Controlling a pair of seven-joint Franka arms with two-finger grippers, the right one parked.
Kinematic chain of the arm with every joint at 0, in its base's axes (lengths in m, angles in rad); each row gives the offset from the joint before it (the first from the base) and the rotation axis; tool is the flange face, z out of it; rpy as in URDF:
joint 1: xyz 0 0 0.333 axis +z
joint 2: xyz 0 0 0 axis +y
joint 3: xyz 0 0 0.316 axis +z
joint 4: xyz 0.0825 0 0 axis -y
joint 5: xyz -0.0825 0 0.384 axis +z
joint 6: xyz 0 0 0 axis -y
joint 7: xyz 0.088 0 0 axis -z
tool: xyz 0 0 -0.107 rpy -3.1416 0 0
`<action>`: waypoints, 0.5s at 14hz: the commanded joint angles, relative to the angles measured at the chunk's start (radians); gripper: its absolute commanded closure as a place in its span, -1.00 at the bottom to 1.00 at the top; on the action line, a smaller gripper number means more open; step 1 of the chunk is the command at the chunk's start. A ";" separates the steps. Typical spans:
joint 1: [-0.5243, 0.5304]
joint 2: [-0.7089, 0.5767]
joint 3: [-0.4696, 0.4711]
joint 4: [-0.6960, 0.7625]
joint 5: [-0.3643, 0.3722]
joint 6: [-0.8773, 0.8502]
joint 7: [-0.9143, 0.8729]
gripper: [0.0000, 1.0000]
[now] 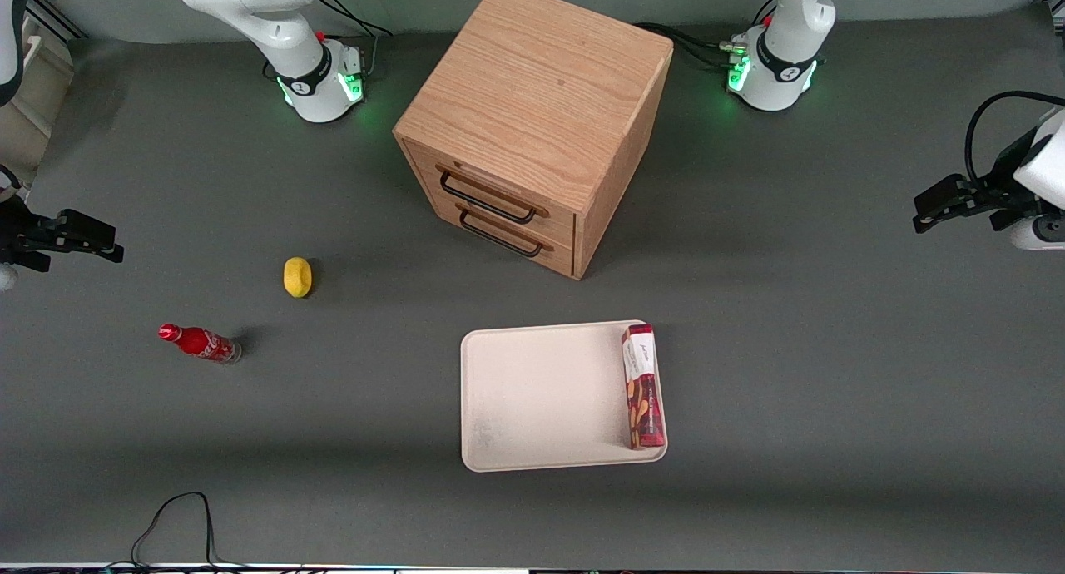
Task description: Place red cookie box on tray
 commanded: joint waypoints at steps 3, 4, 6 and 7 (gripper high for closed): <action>-0.017 0.005 0.012 0.033 -0.009 -0.029 -0.005 -1.00; -0.017 0.005 0.012 0.034 -0.009 -0.030 -0.003 -1.00; -0.001 0.008 -0.005 0.036 -0.009 -0.030 -0.003 -1.00; -0.001 0.008 -0.008 0.035 -0.009 -0.030 -0.005 -1.00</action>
